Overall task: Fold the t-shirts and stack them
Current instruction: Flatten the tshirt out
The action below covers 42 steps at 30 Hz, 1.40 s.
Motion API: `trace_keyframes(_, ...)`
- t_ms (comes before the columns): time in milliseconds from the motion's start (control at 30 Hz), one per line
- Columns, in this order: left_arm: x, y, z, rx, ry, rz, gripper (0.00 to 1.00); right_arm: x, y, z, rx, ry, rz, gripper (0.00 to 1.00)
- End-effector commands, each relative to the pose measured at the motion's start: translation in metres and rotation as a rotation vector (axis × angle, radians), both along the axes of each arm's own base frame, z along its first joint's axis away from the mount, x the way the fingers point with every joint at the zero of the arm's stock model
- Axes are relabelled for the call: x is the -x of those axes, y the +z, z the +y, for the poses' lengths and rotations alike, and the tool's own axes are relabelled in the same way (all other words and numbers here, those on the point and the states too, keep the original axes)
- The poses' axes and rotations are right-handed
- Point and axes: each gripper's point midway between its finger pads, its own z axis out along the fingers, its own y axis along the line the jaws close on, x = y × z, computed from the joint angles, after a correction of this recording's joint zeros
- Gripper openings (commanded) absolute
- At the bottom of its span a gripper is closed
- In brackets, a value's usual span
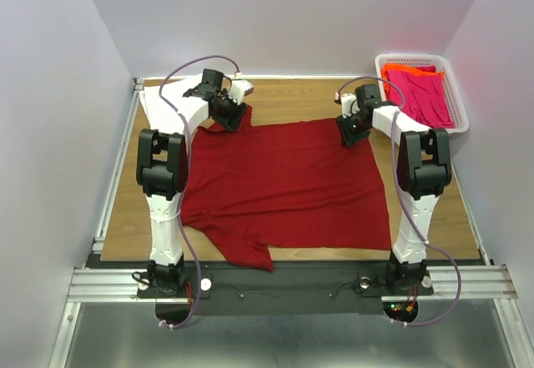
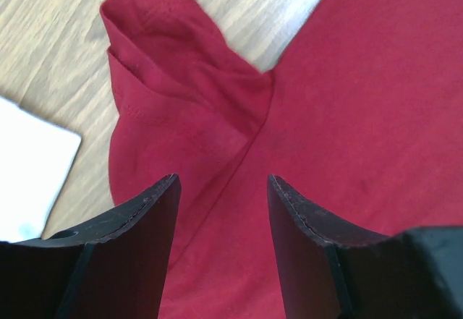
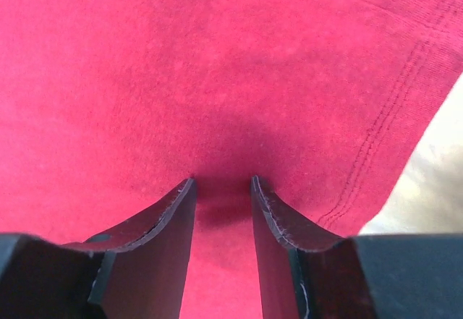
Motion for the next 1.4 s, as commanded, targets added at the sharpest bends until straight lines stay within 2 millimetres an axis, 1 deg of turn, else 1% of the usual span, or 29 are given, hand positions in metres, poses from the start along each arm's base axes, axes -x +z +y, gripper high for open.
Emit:
trace_keyframes(0,-0.025,0.012,0.000,-0.010,0.007,-0.073,0.63,0.049,-0.031,-0.038,0.078,-0.033,0.155,0.42)
trace_keyframes(33,-0.024,0.003,-0.003,-0.019,-0.001,-0.056,0.62,0.053,-0.030,-0.039,0.080,-0.026,0.157,0.42)
trace_keyframes(133,-0.026,-0.005,-0.007,-0.032,-0.011,-0.049,0.61,0.054,-0.028,-0.037,0.069,-0.023,0.155,0.42)
trace_keyframes(267,-0.031,-0.005,-0.010,-0.022,-0.013,-0.058,0.57,0.053,-0.027,-0.036,0.059,-0.026,0.153,0.42)
trace_keyframes(367,-0.032,0.000,-0.015,-0.005,-0.030,-0.071,0.56,0.053,-0.027,-0.036,0.062,-0.025,0.155,0.42)
trace_keyframes(500,-0.037,0.001,-0.022,-0.014,-0.040,-0.091,0.55,0.055,-0.030,-0.036,0.060,-0.027,0.164,0.42)
trace_keyframes(533,-0.038,-0.003,-0.021,-0.017,-0.039,-0.087,0.53,0.055,-0.032,-0.036,0.060,-0.029,0.168,0.42)
trace_keyframes(600,-0.043,0.000,-0.023,-0.012,-0.029,-0.098,0.51,0.054,-0.031,-0.036,0.059,-0.029,0.165,0.42)
trace_keyframes(633,-0.045,-0.004,-0.024,-0.012,-0.028,-0.094,0.47,0.054,-0.032,-0.036,0.059,-0.030,0.166,0.42)
trace_keyframes(733,-0.053,-0.005,-0.022,-0.019,-0.008,-0.106,0.40,0.053,-0.032,-0.037,0.064,-0.030,0.167,0.42)
trace_keyframes(767,-0.054,-0.004,-0.023,-0.018,-0.007,-0.107,0.40,0.053,-0.032,-0.037,0.067,-0.030,0.167,0.42)
trace_keyframes(833,-0.053,-0.004,-0.026,-0.009,-0.024,-0.094,0.40,0.053,-0.033,-0.038,0.072,-0.032,0.168,0.42)
trace_keyframes(933,-0.047,-0.004,-0.032,0.011,-0.062,-0.073,0.50,0.052,-0.033,-0.039,0.078,-0.032,0.166,0.42)
trace_keyframes(1067,-0.039,-0.007,-0.033,0.015,-0.086,-0.046,0.56,0.052,-0.034,-0.039,0.078,-0.032,0.169,0.43)
trace_keyframes(1233,-0.030,-0.012,-0.034,0.024,-0.103,-0.021,0.58,0.053,-0.035,-0.039,0.077,-0.032,0.174,0.43)
trace_keyframes(1300,-0.030,-0.013,-0.034,0.024,-0.103,-0.019,0.58,0.054,-0.036,-0.039,0.077,-0.032,0.177,0.43)
trace_keyframes(1367,-0.029,-0.018,-0.034,0.018,-0.102,-0.012,0.55,0.053,-0.036,-0.039,0.080,-0.029,0.175,0.43)
